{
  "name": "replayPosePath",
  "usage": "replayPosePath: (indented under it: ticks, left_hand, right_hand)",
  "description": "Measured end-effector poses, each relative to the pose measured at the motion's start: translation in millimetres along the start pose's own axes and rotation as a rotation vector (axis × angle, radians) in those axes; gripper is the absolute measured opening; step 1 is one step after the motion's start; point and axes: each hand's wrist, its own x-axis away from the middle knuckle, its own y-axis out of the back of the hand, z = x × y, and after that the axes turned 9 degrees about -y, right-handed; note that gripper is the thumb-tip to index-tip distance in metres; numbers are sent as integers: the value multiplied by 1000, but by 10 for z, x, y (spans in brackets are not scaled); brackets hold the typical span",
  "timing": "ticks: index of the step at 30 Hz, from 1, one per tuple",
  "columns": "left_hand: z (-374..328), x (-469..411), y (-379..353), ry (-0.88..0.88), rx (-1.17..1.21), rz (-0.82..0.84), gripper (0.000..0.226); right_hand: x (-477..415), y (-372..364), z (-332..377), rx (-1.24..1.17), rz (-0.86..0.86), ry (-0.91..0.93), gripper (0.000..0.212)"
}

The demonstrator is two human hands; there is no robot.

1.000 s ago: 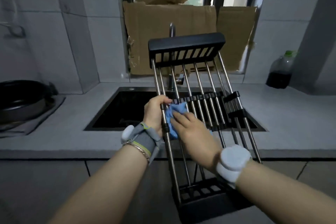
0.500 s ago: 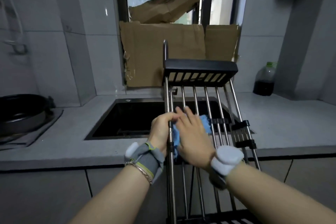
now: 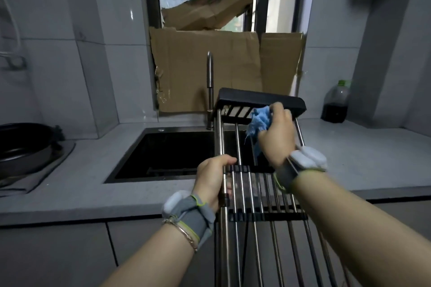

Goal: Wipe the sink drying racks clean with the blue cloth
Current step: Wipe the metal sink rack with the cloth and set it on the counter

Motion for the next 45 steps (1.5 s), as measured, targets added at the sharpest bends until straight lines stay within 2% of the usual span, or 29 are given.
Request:
replayPosePath:
  ticks: [1, 3, 8, 10, 13, 15, 17, 19, 20, 22, 24, 26, 27, 28, 31, 33, 35, 37, 39, 41, 43, 45]
  left_hand:
    - [-11, 29, -38, -27, -33, -14, 11]
    - [-42, 56, -106, -81, -100, -19, 13]
    - [-116, 64, -33, -124, -202, -45, 15]
    - [-129, 57, 46, -107, -225, -65, 19]
    - [-184, 29, 84, -45, -205, -66, 22]
    - [-199, 14, 67, 4, -188, -72, 24]
    - [-177, -3, 55, 41, -186, -78, 28]
    - [-158, -17, 49, 54, -195, -80, 28]
    - [-157, -19, 65, 51, -197, -91, 27]
    - [-165, -54, 66, 32, -202, -100, 26]
    - [-175, -60, 36, 15, -201, -102, 31]
    - [-179, -40, -6, -10, -207, -87, 43]
    - [-183, -21, -14, -13, -218, -83, 45]
    - [-187, -8, -7, -4, -218, -89, 46]
    - [-242, -6, 165, 14, -163, -169, 36]
    - [-321, -51, 295, -22, -143, -220, 24]
    - [-433, -126, 380, -35, -107, -223, 20]
    - [-502, -203, 357, -20, -114, -200, 16]
    - [-486, -214, 283, -7, -143, -198, 15]
    - [-409, -213, 207, -33, -176, -186, 20]
    - [-340, -179, 159, -52, -174, -175, 27]
    - [-304, -159, 154, -68, -166, -171, 36]
  right_hand:
    - [16, -80, 20, 16, 22, -44, 36]
    - [144, -327, -1, 69, 155, 15, 41]
    - [280, -526, -17, 149, 407, 490, 47]
    - [165, -453, -150, 280, 397, 661, 49]
    - [35, -360, -336, 459, 290, 749, 41]
    - [10, -295, -345, 617, 313, 714, 44]
    - [-12, -207, -301, 814, 430, 576, 36]
    - [-68, -107, -188, 781, 467, 409, 29]
    - [-95, -50, -89, 706, 421, 381, 25]
    - [-218, 1, 30, 410, 133, 515, 21]
    - [-323, -17, 94, 201, -3, 721, 26]
    - [-372, -148, 87, 282, 52, 872, 43]
    - [-394, -219, 20, 356, 111, 895, 56]
    - [-407, -230, -46, 413, 147, 886, 61]
    - [-541, -135, -440, 499, 182, 847, 42]
    - [-635, 69, -701, 658, 245, 686, 27]
    - [-643, 223, -904, 758, 304, 394, 26]
    - [-638, 226, -885, 516, 225, 248, 25]
    - [-611, 167, -573, 245, 34, 289, 28]
    - [-646, 111, -211, 88, -36, 315, 34]
    - [-632, 44, 29, 112, 62, 411, 30]
    - [-570, -41, -25, 280, 173, 634, 34]
